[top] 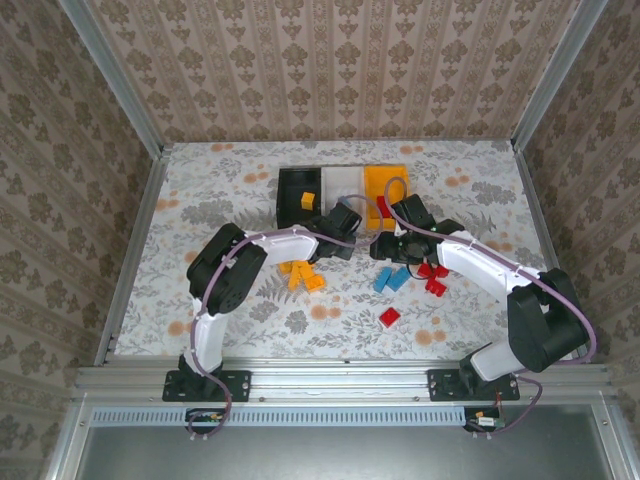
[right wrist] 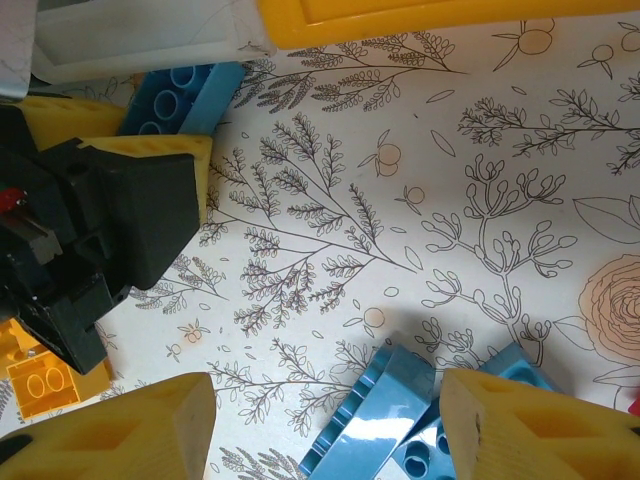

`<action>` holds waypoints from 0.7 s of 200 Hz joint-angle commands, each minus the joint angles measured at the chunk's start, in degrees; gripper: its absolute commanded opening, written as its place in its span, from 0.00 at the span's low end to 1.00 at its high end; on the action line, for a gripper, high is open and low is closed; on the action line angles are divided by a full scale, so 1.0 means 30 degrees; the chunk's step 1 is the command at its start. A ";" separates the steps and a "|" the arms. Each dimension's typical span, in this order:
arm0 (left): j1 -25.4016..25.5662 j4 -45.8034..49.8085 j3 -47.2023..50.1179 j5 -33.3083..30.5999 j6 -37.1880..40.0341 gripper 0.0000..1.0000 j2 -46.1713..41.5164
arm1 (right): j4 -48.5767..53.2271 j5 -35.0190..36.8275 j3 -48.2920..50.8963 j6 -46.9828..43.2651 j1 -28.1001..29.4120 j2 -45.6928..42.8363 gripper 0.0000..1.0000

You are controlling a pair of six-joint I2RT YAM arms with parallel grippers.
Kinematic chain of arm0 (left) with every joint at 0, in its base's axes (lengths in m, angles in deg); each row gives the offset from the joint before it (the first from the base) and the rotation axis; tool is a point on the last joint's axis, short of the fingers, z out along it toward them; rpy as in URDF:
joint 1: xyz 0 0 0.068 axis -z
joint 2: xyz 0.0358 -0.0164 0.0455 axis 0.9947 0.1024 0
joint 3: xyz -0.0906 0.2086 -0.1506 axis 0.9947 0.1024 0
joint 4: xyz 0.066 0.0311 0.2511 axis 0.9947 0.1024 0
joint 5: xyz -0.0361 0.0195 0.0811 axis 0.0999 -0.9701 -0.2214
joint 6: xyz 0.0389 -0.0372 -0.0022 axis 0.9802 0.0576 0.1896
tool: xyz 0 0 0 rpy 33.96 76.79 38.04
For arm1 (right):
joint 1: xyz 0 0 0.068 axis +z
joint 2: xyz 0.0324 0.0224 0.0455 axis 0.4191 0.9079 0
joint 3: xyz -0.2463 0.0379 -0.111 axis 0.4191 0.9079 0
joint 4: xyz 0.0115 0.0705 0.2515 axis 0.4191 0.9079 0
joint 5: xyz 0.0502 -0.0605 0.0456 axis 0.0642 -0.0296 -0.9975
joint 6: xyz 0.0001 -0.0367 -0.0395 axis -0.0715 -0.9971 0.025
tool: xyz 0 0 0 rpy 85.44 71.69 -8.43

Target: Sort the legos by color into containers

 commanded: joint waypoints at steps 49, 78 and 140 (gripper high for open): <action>0.1572 0.1998 0.2696 0.2628 -0.1161 0.28 -0.2906 | -0.0163 0.0236 0.0309 0.0558 -0.0019 -0.0972 0.63; 0.1785 0.2677 0.4173 0.2872 -0.1658 0.28 -0.4800 | -0.0320 0.0283 0.0646 0.0702 -0.0018 -0.1331 0.63; 0.0688 0.3111 0.4654 0.3431 -0.1560 0.28 -0.8327 | -0.0608 0.0469 0.1032 0.0832 -0.0034 -0.2006 0.63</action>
